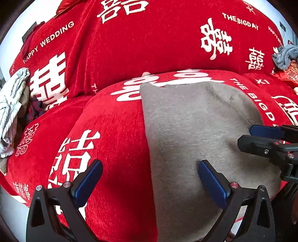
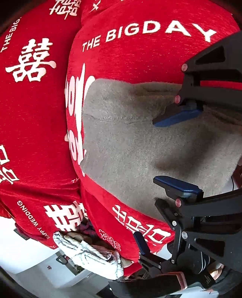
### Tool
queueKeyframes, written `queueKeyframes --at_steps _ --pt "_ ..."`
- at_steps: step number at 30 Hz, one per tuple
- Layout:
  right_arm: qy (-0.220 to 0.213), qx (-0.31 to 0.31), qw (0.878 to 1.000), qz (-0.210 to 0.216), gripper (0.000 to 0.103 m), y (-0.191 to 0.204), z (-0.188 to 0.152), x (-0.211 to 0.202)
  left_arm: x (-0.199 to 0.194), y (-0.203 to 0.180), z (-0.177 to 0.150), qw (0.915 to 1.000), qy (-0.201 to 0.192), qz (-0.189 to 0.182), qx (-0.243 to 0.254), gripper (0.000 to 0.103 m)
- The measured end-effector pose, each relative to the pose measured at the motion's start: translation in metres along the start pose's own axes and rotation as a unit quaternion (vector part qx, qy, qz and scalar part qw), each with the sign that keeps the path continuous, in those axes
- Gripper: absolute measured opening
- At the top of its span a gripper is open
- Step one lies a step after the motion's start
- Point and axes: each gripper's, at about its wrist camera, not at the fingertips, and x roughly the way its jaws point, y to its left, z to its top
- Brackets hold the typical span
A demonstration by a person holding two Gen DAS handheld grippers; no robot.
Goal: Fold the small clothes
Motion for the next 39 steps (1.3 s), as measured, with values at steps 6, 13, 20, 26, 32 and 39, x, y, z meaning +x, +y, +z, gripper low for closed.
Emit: queueKeyframes --at_steps 6,13,20,26,32,39 --pt "-0.007 0.017 1.000 -0.012 0.059 -0.009 -0.002 -0.002 0.001 -0.003 -0.004 1.0000 0.005 0.003 0.004 0.103" --pt "-0.004 0.056 0.998 -0.001 0.053 -0.026 0.012 0.013 0.008 0.002 -0.009 0.9997 0.018 -0.011 -0.012 0.103" --pt "-0.014 0.017 0.998 -0.066 0.061 -0.002 0.010 -0.014 -0.014 0.001 -0.008 0.9999 -0.005 -0.007 -0.013 0.103" --pt "-0.042 0.007 0.992 -0.116 0.068 0.010 0.000 -0.046 -0.035 0.001 -0.007 0.9987 -0.031 -0.014 -0.038 0.103" --pt "-0.049 -0.019 0.984 -0.169 0.069 0.027 -0.019 -0.067 -0.048 -0.003 -0.010 0.9979 -0.032 -0.031 -0.048 0.103" --pt "-0.051 -0.030 0.982 -0.182 0.070 0.037 -0.037 -0.072 -0.062 -0.004 -0.020 0.9969 -0.048 -0.013 -0.060 0.103"
